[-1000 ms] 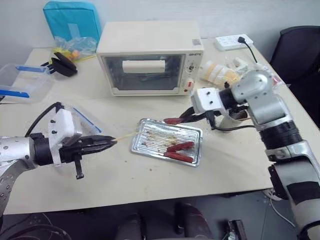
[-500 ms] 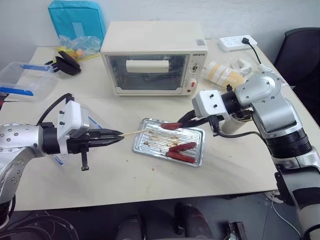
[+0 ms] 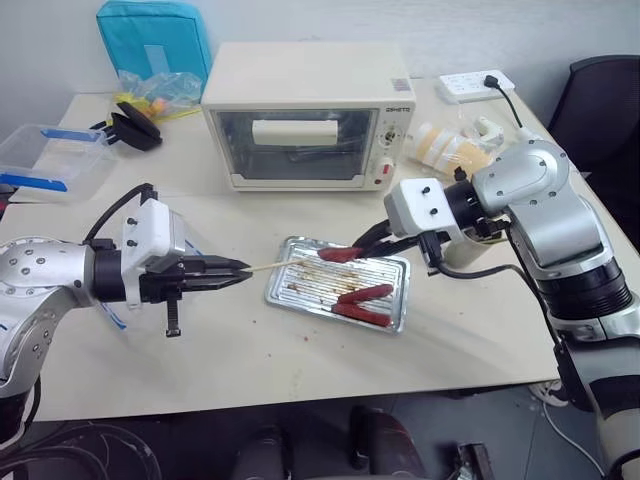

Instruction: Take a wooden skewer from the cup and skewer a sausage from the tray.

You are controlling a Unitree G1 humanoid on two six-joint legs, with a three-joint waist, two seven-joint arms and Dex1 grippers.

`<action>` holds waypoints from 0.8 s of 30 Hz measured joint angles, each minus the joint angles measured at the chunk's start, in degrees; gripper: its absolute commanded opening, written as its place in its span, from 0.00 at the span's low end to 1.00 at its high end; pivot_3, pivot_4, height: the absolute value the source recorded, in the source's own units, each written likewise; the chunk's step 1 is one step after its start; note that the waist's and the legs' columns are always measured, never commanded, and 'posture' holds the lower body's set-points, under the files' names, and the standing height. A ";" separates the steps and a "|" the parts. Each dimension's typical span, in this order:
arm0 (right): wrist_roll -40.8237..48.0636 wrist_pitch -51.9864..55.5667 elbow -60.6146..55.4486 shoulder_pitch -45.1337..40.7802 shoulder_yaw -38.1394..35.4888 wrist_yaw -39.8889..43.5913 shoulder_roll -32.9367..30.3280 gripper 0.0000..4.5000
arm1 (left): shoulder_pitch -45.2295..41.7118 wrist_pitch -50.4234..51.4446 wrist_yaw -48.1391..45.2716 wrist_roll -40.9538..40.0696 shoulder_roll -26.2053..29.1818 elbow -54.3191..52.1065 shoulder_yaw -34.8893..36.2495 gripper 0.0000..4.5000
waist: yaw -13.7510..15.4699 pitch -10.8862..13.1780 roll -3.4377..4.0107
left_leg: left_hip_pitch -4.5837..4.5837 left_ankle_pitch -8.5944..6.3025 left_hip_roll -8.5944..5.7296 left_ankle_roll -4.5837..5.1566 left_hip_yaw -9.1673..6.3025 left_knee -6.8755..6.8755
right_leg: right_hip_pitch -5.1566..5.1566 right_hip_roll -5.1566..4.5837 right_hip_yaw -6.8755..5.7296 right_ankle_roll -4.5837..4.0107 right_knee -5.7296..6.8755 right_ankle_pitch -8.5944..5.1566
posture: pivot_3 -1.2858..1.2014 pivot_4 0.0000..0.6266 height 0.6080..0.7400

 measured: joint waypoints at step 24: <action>0.59 0.57 -0.12 -0.04 1.03 -1.65 0.60 0.07 | -3.59 -0.43 -1.08 0.10 -0.09 1.75 -2.52 0.00 | 0.01 0.00 0.00 | -0.01 0.00 0.01 0.00 0.43 0.02 | 0.00 0.02 0.00 0.00 0.02 0.00 | 0.52 0.24 1.00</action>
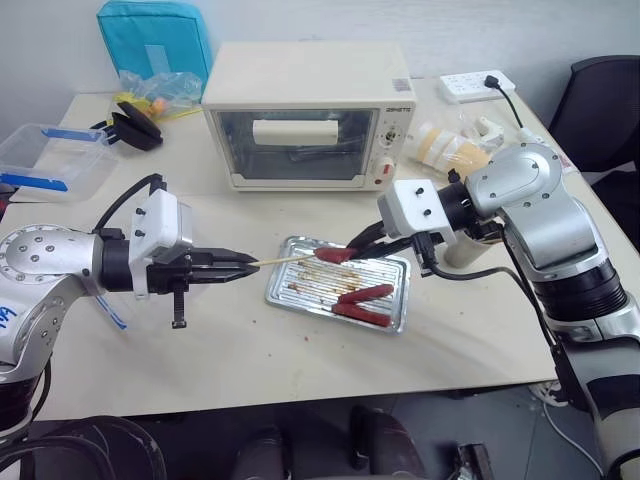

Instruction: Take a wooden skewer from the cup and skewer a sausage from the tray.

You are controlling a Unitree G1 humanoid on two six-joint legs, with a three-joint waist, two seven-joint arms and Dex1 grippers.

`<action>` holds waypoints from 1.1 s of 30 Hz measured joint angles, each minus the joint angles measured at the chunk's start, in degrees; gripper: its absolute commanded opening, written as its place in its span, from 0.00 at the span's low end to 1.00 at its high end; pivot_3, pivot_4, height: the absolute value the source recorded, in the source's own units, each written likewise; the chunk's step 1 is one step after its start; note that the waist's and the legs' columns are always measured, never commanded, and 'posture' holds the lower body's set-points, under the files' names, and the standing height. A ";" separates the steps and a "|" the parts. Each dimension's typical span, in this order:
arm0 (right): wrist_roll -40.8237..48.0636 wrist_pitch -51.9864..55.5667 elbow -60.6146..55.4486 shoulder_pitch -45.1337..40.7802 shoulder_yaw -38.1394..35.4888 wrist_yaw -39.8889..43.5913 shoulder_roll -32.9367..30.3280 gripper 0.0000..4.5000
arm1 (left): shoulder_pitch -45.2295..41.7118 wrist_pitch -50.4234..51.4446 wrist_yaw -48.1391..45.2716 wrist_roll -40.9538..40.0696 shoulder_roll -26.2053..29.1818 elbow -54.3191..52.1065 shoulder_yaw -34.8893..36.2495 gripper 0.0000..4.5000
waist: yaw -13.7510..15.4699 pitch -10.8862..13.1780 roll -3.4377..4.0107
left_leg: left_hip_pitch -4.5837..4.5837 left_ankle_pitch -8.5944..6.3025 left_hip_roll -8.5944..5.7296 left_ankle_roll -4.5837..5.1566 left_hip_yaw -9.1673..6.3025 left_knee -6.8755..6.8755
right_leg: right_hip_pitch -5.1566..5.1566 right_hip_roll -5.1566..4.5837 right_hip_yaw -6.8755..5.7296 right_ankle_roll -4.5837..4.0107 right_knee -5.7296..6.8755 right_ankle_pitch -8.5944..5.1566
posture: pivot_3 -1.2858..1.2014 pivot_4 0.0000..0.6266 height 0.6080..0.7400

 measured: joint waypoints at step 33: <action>-1.26 -2.93 2.72 -0.02 0.09 -0.01 0.60 0.07 | -0.10 -0.17 -2.45 0.29 2.46 0.96 2.58 0.00 | -0.01 0.00 0.00 | 0.00 0.00 0.00 0.00 0.00 0.01 | 0.00 0.01 0.00 0.00 0.01 0.00 | 0.52 0.24 1.00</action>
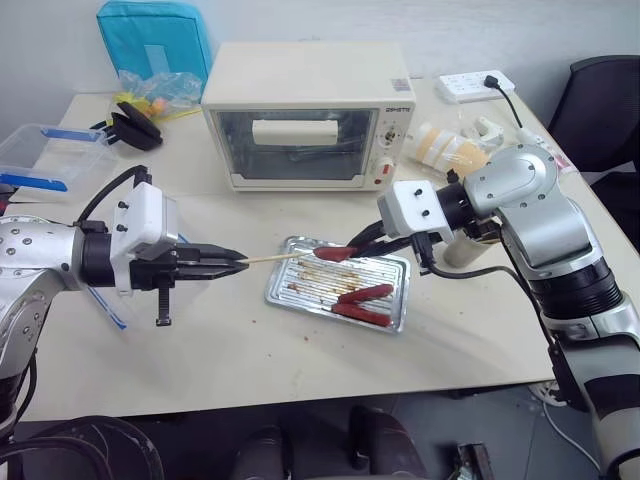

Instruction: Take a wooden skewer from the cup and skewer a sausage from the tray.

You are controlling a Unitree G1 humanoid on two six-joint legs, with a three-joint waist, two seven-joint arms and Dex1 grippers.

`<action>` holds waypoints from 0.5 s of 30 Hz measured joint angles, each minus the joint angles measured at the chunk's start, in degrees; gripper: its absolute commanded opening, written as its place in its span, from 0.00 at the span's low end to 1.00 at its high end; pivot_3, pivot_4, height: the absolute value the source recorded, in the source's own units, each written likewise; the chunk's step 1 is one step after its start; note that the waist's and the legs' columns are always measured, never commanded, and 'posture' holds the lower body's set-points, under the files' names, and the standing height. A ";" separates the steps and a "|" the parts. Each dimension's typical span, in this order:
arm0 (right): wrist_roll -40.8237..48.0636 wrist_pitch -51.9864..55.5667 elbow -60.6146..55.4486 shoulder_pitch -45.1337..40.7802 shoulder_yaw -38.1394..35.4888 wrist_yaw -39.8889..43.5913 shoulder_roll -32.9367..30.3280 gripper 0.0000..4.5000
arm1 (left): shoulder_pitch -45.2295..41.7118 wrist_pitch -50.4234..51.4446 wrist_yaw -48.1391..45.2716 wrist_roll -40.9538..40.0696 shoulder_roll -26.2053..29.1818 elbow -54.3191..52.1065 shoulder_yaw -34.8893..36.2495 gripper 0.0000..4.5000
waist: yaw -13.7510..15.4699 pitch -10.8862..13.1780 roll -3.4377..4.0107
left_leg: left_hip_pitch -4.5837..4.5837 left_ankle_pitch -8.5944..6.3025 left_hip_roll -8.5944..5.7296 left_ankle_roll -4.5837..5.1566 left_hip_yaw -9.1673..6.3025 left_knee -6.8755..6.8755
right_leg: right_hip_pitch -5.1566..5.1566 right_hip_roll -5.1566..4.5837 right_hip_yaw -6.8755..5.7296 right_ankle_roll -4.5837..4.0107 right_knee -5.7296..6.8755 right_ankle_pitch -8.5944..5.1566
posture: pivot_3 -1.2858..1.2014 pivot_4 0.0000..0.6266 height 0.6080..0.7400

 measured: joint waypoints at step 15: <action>0.01 0.41 0.00 -0.01 0.00 -0.29 0.01 0.07 | -0.31 -0.33 -0.15 0.79 -0.28 1.22 -0.52 0.00 | 0.00 0.00 0.00 | 0.00 0.00 0.00 0.00 0.00 0.01 | 0.00 0.00 0.00 0.00 0.01 0.00 | 0.52 0.24 1.00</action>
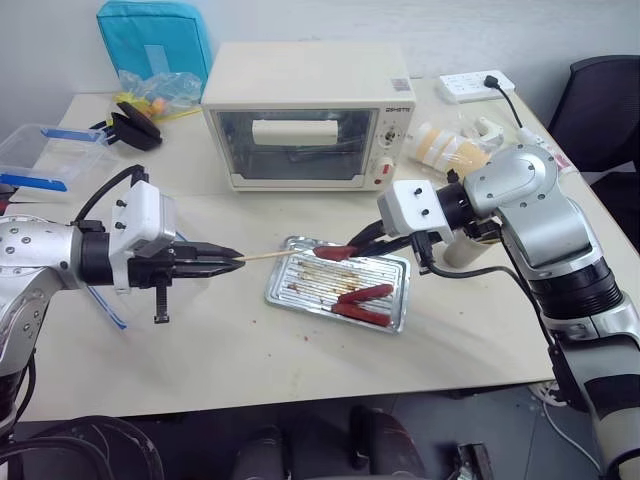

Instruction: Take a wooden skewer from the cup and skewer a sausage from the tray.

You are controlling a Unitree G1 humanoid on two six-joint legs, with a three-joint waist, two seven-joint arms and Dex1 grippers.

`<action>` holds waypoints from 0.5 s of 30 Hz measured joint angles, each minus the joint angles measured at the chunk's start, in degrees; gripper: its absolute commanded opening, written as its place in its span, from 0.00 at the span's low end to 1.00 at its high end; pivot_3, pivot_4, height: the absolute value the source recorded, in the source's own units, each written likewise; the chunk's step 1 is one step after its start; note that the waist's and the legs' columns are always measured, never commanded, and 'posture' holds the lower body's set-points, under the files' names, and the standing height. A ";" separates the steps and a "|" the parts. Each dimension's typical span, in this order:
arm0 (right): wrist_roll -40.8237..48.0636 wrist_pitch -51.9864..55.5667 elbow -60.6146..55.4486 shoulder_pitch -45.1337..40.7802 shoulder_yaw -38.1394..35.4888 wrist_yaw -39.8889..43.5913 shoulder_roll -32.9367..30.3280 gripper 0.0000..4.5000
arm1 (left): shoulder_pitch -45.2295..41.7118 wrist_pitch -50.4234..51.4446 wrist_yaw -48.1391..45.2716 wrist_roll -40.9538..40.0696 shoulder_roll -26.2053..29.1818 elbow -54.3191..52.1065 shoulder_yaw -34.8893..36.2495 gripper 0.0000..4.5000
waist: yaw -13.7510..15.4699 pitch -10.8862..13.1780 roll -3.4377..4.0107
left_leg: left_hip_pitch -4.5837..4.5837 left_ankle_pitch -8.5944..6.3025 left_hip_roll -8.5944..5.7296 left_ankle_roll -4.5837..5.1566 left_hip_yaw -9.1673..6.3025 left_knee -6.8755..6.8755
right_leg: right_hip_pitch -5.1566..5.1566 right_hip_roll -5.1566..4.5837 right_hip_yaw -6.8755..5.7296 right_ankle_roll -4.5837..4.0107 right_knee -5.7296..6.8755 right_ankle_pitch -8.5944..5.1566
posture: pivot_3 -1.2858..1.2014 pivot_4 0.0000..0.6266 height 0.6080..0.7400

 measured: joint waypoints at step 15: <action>0.30 1.27 -0.76 -2.25 0.26 -0.36 3.73 0.07 | -4.94 -0.05 0.03 0.81 -1.34 0.36 -3.66 0.00 | -0.01 0.00 0.00 | 0.00 0.00 0.00 0.00 0.01 0.04 | 0.00 0.01 0.01 0.00 0.03 0.00 | 0.52 0.24 1.00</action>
